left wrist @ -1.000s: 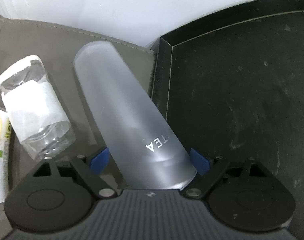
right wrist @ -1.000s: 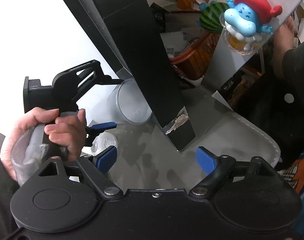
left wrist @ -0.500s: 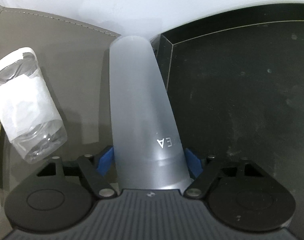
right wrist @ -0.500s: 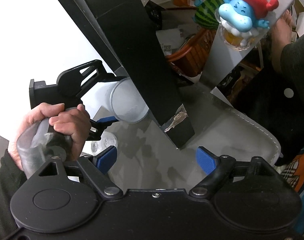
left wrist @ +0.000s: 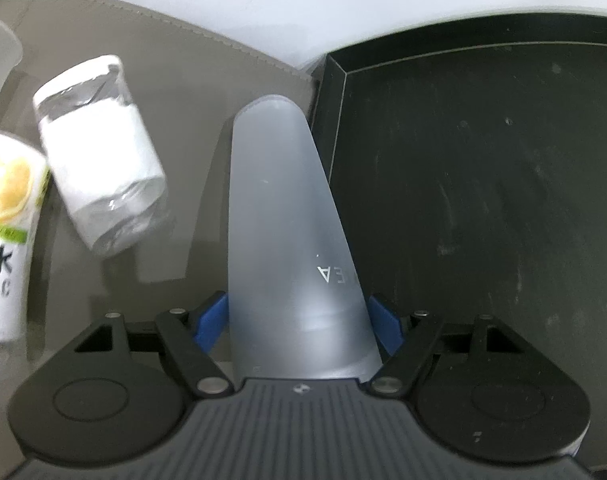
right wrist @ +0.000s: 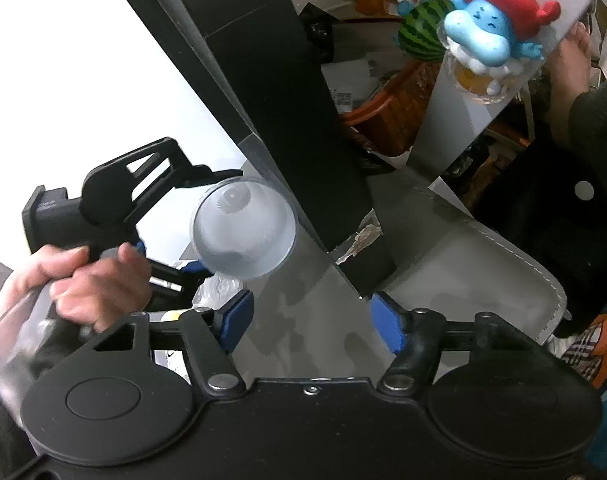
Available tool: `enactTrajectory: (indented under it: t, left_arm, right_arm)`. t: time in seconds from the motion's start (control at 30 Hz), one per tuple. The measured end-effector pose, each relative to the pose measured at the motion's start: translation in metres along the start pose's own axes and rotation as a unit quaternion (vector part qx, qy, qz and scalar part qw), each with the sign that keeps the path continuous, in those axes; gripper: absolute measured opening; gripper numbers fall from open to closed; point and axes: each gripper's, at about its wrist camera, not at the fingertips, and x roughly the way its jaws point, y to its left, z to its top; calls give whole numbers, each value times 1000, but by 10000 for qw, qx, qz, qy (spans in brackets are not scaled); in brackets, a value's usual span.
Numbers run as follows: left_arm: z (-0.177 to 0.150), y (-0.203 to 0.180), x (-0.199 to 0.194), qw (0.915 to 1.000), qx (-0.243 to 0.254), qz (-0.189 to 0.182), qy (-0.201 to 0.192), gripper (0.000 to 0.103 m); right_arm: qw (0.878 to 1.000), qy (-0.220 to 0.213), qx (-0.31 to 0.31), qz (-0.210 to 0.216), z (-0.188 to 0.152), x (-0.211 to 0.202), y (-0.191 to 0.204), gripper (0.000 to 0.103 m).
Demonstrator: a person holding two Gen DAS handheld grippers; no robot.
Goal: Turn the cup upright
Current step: 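Close the left gripper around the frosted cup's base, then lift the frosted cup with the left gripper and rotate it rim-up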
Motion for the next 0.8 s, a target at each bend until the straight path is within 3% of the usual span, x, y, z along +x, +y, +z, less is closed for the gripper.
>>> enactTrajectory:
  t: [0.2, 0.7, 0.8]
  left_arm:
    - [-13, 4, -11, 9999, -31, -57, 149, 75]
    - [-52, 24, -39, 9994, -96, -184, 274, 75]
    - [-63, 27, -44, 9993, -156, -209, 275, 75]
  right_arm:
    - [9998, -57, -166, -10, -1, 3, 5, 54]
    - [9983, 48, -563, -111, -13, 9, 13, 53]
    - [9978, 87, -655, -75, -13, 11, 15, 44]
